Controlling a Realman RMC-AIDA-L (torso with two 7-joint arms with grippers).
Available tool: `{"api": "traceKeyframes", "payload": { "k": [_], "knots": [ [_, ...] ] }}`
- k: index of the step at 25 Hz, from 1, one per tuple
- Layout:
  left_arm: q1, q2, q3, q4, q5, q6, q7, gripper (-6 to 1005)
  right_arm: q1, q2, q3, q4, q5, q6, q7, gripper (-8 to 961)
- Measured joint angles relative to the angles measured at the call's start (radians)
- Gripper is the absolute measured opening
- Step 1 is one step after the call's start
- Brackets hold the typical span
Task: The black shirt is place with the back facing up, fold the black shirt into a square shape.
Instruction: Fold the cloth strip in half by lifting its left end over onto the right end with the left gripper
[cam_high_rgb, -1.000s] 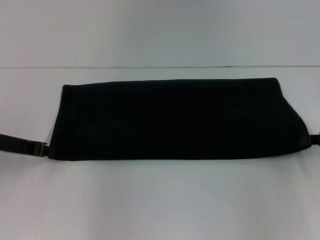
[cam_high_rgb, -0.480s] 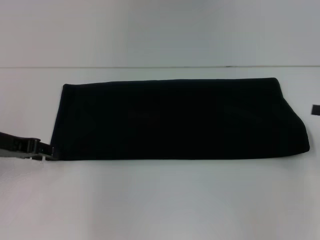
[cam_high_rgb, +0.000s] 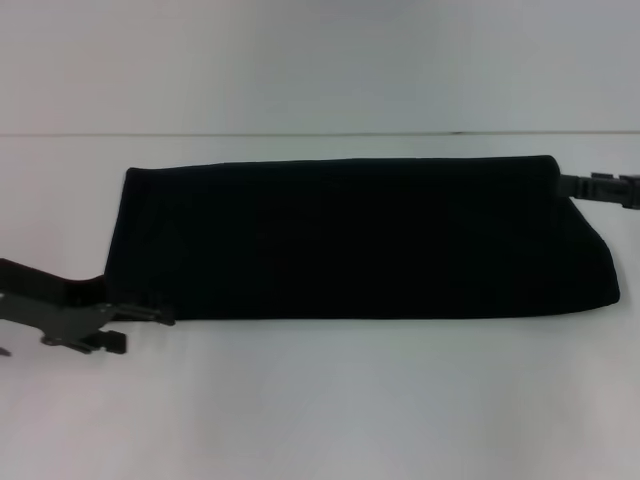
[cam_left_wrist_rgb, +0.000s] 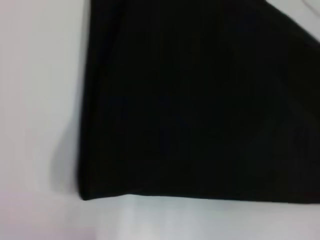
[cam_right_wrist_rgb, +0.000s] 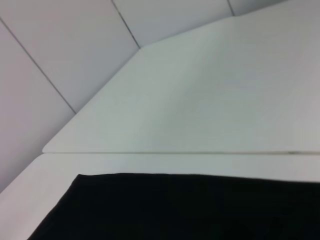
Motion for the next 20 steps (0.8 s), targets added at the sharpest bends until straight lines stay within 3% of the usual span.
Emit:
{"api": "traceKeyframes", "payload": {
  "k": [1, 8, 14, 20],
  "knots": [
    [-0.016, 0.002, -0.058, -0.049, -0.002, -0.007, -0.014, 769, 0.009, 0.001, -0.001, 0.0, 0.0, 0.001, -0.004, 902],
    [-0.014, 0.005, -0.186, -0.104, -0.003, -0.023, -0.132, 858, 0.051, 0.008, -0.031, -0.002, 0.001, 0.025, -0.045, 926],
    [0.023, 0.006, -0.301, -0.121, -0.003, -0.056, -0.244, 855, 0.063, 0.018, -0.041, -0.002, 0.001, 0.064, -0.076, 925],
    [0.041, 0.003, -0.356, -0.134, -0.001, -0.072, -0.286, 850, 0.067, 0.025, -0.041, -0.005, 0.001, 0.083, -0.089, 924]
  ]
}}
